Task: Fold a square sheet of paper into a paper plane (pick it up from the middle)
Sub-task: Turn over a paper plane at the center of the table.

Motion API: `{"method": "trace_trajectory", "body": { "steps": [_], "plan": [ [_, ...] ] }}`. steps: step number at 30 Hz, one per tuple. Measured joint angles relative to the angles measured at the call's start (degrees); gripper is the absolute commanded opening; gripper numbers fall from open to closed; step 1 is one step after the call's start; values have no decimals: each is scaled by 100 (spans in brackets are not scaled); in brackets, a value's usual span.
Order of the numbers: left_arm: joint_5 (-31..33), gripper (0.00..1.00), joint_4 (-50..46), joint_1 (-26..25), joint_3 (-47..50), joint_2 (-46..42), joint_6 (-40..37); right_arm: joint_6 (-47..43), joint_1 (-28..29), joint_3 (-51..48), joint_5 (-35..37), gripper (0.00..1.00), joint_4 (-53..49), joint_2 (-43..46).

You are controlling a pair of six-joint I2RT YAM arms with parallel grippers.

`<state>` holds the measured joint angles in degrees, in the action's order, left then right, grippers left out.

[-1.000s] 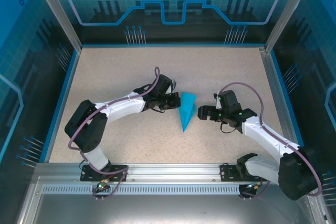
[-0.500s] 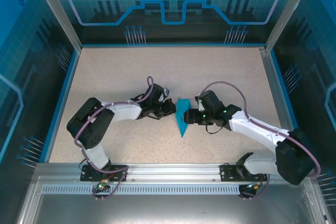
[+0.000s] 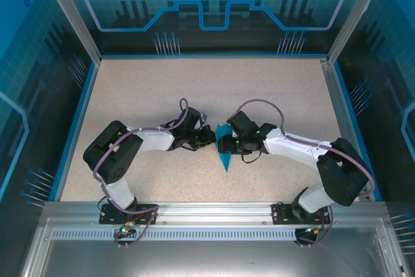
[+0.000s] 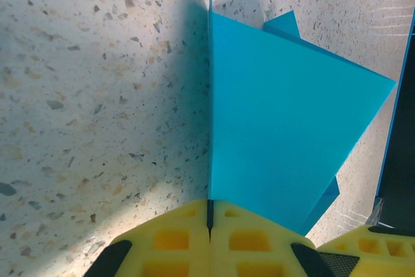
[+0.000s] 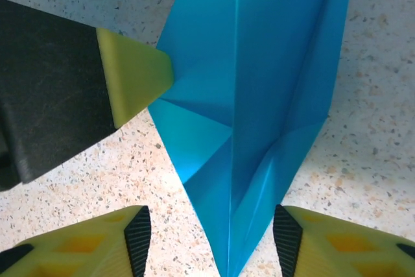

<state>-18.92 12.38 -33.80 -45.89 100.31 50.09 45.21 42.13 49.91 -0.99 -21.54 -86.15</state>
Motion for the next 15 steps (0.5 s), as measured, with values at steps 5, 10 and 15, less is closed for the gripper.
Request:
{"method": "trace_trajectory", "body": {
  "steps": [5, 10, 15],
  "plan": [
    [0, 0, -2, 0, 0, 0, 0, 26, 9, 166, -11, 49, -4, -245],
    [0, 0, -2, 0, 0, 2, 0, 50, 37, 291, 28, 50, -170, -409],
    [0, 0, -2, 0, 0, 2, 0, 155, 37, 389, 57, 51, -313, -632]
  ]
}}
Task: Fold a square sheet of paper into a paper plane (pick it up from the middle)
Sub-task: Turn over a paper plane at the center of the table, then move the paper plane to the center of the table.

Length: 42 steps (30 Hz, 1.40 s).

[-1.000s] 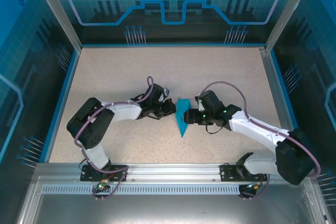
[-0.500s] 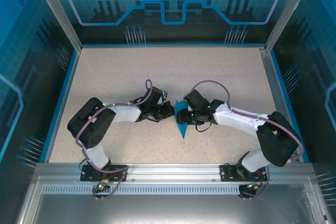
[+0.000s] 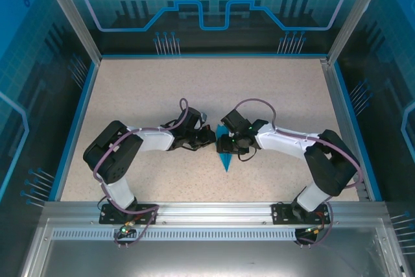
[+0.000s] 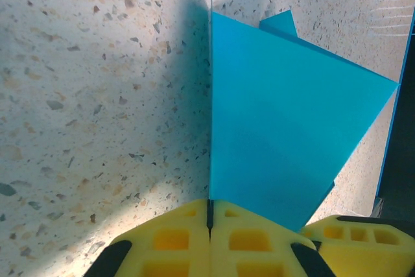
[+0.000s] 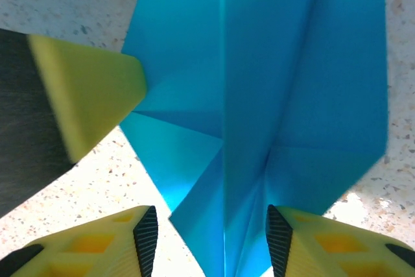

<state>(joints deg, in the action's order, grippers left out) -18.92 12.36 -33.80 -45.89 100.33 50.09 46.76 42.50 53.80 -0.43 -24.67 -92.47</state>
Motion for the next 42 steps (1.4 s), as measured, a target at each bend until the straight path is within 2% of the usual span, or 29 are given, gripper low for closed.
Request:
{"method": "trace_trajectory", "body": {
  "steps": [9, 15, 33, 39, 42],
  "plan": [
    [0, 0, 0, 0, 0, 0, 0, 190, 0, 57, -2, 50, -111, -251],
    [0, 0, 0, 0, 2, 0, -2, 291, 0, 175, 0, 37, -155, -343],
    [0, 0, -2, 2, 44, 0, -2, 516, 136, 546, 501, 30, -496, -697],
    [0, 0, -2, 2, 44, 0, -2, 562, 151, 673, 612, 21, -570, -776],
    [0, 11, -4, 7, 44, 0, 0, 579, 195, 686, 632, 15, -597, -791]
  ]
}}
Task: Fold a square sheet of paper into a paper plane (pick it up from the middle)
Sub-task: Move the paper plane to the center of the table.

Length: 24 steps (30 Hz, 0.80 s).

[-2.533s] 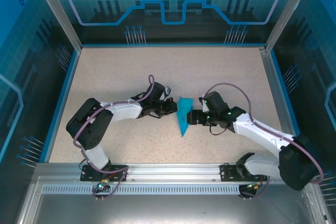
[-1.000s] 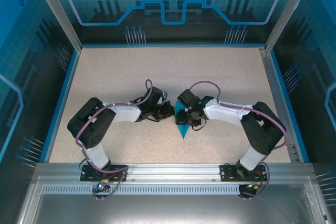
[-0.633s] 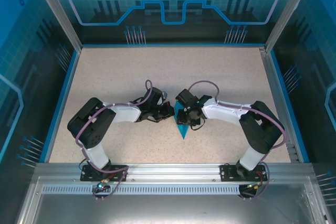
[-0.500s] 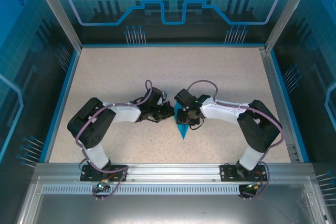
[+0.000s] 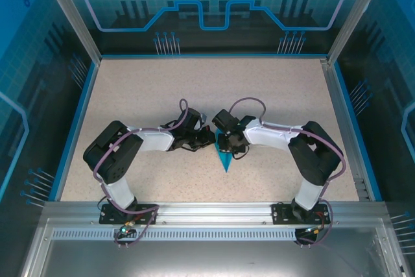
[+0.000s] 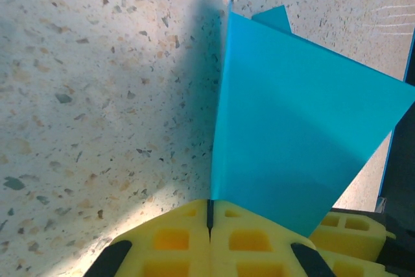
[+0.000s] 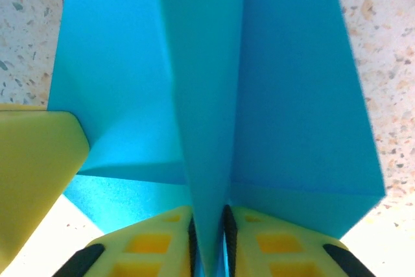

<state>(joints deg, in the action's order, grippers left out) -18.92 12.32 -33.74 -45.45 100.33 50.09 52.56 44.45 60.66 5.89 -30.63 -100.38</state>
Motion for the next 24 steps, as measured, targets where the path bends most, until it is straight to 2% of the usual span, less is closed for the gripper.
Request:
{"method": "trace_trajectory", "body": {
  "steps": [6, 12, 18, 24],
  "plan": [
    [142, 39, -225, 125, 52, -177, 79, -24, 46, 22, 133, 8, -133, -37],
    [688, 57, -922, 337, 66, -1014, -42, -140, 52, 243, 334, 9, -409, -120],
    [1556, 68, -1790, 363, 66, -1690, -87, -245, 57, 516, 466, 14, -568, -424],
    [2006, 75, -2306, 365, 66, -1770, -90, -264, 59, 612, 470, 19, -627, -605]
  ]
}}
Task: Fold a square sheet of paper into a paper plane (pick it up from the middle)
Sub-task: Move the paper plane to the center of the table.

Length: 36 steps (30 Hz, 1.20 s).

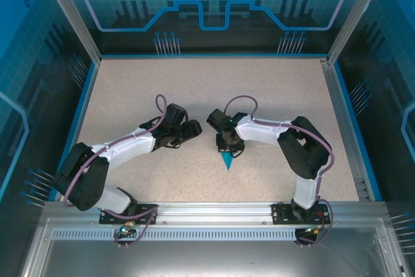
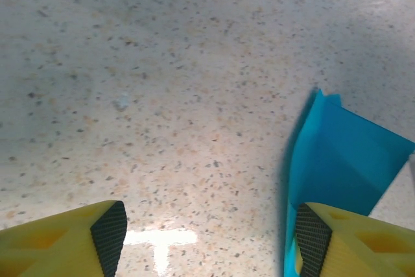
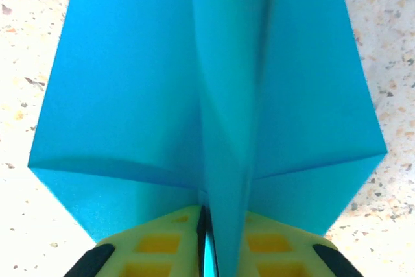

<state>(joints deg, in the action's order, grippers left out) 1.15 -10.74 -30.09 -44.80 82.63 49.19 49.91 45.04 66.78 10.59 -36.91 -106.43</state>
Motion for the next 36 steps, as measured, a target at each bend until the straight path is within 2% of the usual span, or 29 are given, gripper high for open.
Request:
{"method": "trace_trajectory", "body": {
  "steps": [8, 18, 27, 36],
  "plan": [
    [166, 82, -199, 0, 0, 0, 0, 2, 70, 138, 70, 22, -114, -120],
    [542, 98, -599, 0, 0, -57, -9, 26, 149, 308, 186, 15, -256, -247],
    [997, 99, -1027, 44, 0, -372, -26, -92, 96, 640, 385, 11, -380, -166],
    [1113, 98, -1279, 74, 0, -428, -129, -474, -433, 1318, 452, 10, -354, -352]
  ]
}}
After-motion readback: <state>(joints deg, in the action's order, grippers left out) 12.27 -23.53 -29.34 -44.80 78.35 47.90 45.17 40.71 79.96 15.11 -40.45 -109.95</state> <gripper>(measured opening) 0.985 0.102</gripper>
